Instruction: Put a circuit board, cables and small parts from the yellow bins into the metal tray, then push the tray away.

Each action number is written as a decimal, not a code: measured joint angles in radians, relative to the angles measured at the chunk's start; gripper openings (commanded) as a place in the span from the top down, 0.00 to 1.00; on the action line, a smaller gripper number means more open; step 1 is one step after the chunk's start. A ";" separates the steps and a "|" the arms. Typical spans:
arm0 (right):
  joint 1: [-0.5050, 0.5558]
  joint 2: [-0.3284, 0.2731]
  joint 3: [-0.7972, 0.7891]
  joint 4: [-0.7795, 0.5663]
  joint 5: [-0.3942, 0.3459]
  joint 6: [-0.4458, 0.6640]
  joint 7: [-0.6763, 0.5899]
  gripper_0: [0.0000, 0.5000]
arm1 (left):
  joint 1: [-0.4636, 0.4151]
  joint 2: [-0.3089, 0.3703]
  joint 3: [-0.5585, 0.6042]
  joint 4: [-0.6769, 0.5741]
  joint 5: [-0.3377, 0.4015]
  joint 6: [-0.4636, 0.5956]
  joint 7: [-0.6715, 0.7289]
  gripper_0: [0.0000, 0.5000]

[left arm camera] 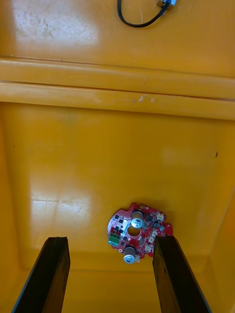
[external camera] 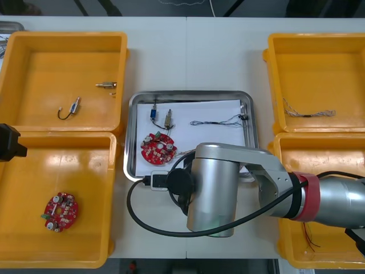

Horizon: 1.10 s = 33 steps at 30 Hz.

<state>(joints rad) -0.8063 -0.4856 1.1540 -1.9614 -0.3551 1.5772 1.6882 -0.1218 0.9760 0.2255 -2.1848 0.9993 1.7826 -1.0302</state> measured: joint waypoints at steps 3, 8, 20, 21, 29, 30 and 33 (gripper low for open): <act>-0.026 -0.002 0.012 0.007 0.001 -0.001 0.000 1.00 | 0.000 0.000 0.000 0.000 0.000 0.000 0.000 0.00; -0.061 -0.002 0.015 0.041 0.003 -0.008 0.000 1.00 | 0.000 0.000 0.000 0.000 0.000 0.000 0.000 0.00; -0.142 -0.002 0.015 0.134 0.006 -0.046 0.000 1.00 | 0.000 0.000 0.000 0.000 0.000 0.000 0.000 0.00; -0.149 -0.002 0.015 0.141 0.006 -0.048 0.000 1.00 | 0.000 0.000 0.000 0.000 0.000 0.000 0.000 0.00; -0.205 -0.002 0.015 0.211 0.006 -0.086 0.000 1.00 | 0.000 0.000 0.000 0.000 0.000 0.000 0.000 0.00; -0.211 -0.002 0.015 0.221 0.007 -0.093 0.001 1.00 | 0.000 0.000 0.000 0.000 0.000 0.000 0.000 0.00; -0.229 -0.002 0.015 0.248 0.008 -0.111 0.003 1.00 | 0.000 0.000 0.000 -0.001 0.000 0.000 0.000 0.00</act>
<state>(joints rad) -1.0356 -0.4874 1.1690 -1.7130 -0.3475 1.4666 1.6917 -0.1217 0.9760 0.2255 -2.1854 0.9991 1.7826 -1.0305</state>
